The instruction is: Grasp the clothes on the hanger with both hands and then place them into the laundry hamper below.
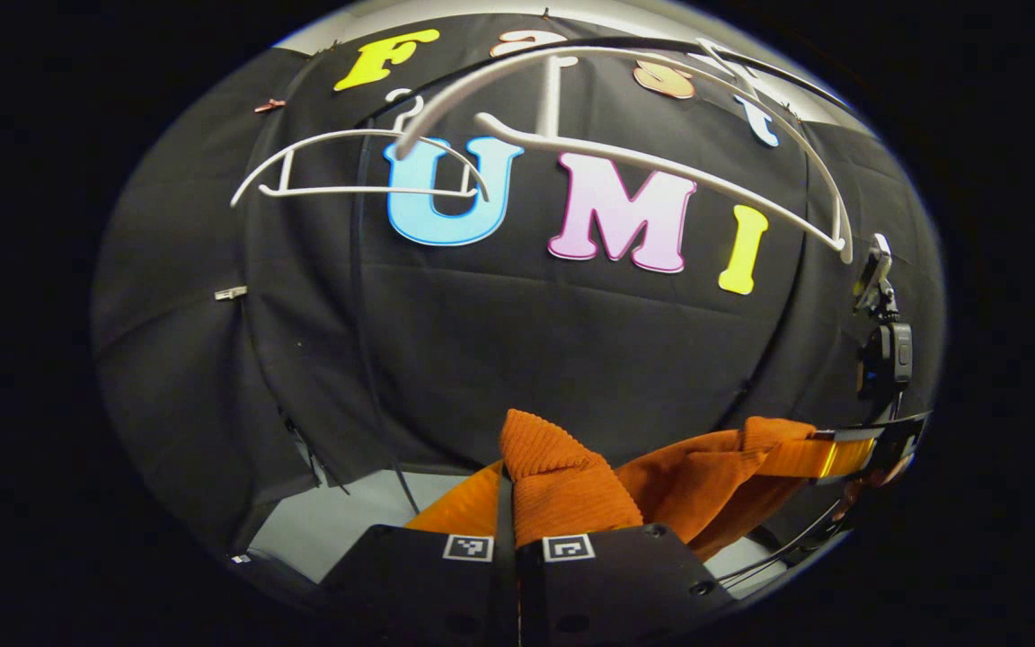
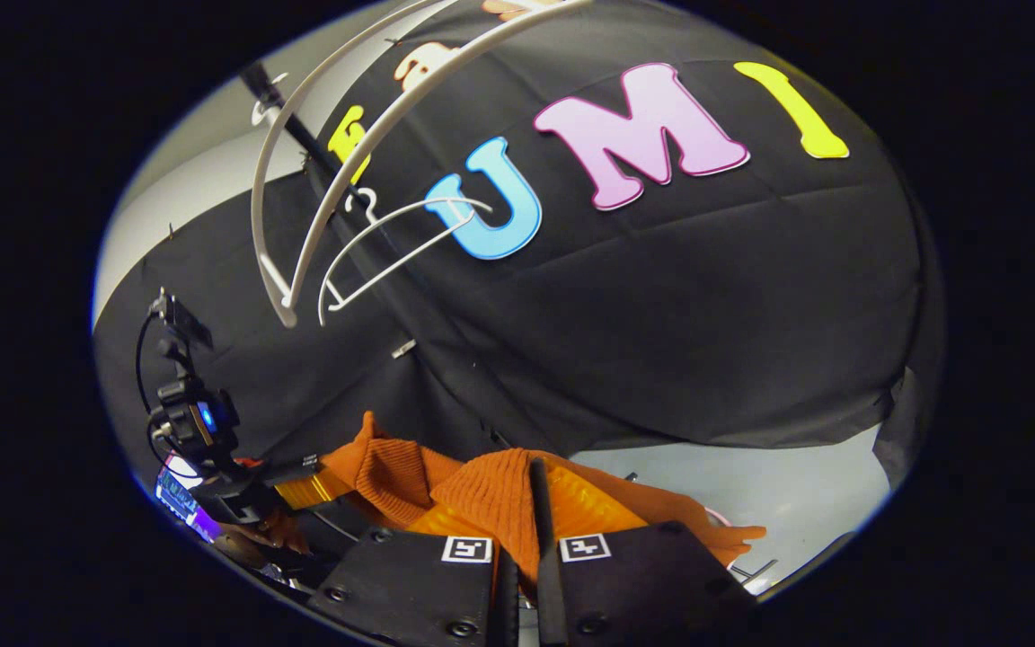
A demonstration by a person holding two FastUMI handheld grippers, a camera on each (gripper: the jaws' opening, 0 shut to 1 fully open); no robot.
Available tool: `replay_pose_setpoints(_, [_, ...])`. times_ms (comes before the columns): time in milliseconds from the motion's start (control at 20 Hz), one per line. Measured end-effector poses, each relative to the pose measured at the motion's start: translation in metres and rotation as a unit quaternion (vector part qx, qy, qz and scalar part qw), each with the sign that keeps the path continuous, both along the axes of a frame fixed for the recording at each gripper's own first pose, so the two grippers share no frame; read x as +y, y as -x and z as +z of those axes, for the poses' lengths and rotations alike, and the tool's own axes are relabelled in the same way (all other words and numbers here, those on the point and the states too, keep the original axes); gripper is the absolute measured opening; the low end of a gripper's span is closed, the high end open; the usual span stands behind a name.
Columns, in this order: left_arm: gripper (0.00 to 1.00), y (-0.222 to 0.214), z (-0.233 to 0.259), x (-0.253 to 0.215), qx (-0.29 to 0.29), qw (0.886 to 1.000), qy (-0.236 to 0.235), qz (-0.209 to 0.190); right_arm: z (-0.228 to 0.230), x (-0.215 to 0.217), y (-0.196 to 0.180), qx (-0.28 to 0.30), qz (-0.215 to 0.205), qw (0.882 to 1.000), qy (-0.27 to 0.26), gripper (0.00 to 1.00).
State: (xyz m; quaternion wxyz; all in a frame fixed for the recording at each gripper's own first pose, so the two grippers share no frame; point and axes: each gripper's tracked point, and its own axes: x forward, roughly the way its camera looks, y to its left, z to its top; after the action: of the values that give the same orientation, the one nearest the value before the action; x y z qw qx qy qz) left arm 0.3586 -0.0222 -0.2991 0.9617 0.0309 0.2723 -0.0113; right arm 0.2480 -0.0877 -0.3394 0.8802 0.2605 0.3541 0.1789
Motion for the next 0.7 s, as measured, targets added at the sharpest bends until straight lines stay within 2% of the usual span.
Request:
replay_pose_setpoints(250, [0.06, 0.010, -0.024, -0.028, 0.035, 0.999, 0.003, -0.032, -0.019, 0.016, 0.019, 0.026, 0.051, 0.997, 0.048, 0.13])
replay_pose_setpoints(450, [0.06, 0.015, -0.040, -0.041, 0.059, 0.997, 0.007, -0.040, -0.029, 0.029, 0.034, 0.048, 0.070, 0.995, 0.061, 0.13])
replay_pose_setpoints(700, [0.08, 0.018, -0.068, -0.042, 0.110, 0.993, -0.010, -0.041, -0.045, 0.017, 0.043, 0.083, 0.090, 0.984, 0.130, 0.13])
